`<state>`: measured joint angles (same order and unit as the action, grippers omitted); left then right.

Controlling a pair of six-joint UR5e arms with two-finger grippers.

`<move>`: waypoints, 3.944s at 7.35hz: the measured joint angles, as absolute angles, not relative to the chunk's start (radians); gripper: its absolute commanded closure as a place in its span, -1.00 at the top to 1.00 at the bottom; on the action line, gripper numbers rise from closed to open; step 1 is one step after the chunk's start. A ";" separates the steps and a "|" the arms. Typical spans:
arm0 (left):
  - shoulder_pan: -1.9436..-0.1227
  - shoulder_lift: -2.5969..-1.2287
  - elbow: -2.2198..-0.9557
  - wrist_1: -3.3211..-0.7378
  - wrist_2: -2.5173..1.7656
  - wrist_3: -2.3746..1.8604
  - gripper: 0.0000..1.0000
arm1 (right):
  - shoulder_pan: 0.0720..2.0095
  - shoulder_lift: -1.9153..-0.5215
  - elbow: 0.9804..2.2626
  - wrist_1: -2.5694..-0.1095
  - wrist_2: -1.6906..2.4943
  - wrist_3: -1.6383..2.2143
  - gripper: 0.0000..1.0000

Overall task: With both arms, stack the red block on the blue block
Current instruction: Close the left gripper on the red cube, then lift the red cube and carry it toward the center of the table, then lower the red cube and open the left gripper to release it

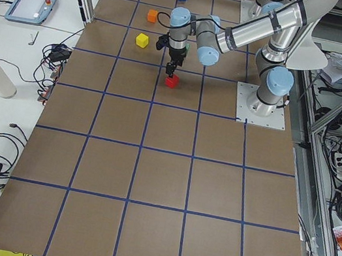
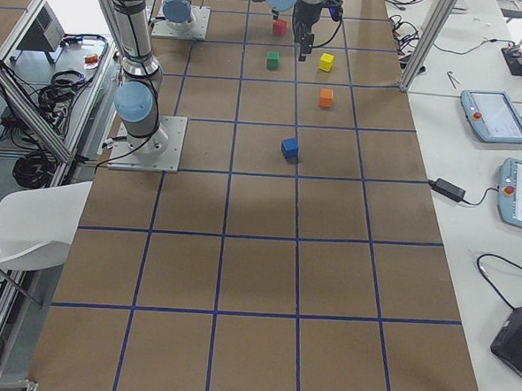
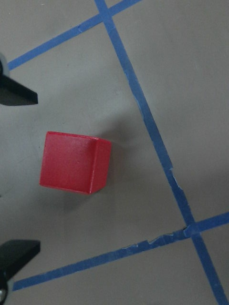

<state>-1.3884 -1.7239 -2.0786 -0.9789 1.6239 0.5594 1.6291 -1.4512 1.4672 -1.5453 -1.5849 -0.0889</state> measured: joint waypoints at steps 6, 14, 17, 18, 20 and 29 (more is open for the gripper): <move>-1.394 -1.860 -2.087 -0.846 1.667 0.569 -0.77 | 1.629 -1.451 1.470 -1.545 -1.585 -0.089 1.00; -1.782 -1.925 -1.596 -1.253 1.456 -0.113 -0.79 | 1.629 -1.452 1.471 -1.539 -1.586 -0.088 1.00; -1.911 -2.076 -1.460 -1.210 1.434 -0.202 -0.79 | 1.629 -1.452 1.471 -1.539 -1.586 -0.089 1.00; -1.944 -2.124 -1.423 -1.208 1.437 -0.223 -0.74 | 1.629 -1.452 1.471 -1.539 -1.587 -0.089 1.00; -1.989 -2.185 -1.398 -1.206 1.443 -0.251 -0.58 | 1.629 -1.451 1.472 -1.538 -1.588 -0.089 1.00; -2.034 -2.150 -1.436 -1.265 1.484 -0.279 1.00 | 1.629 -1.450 1.474 -1.542 -1.588 -0.089 1.00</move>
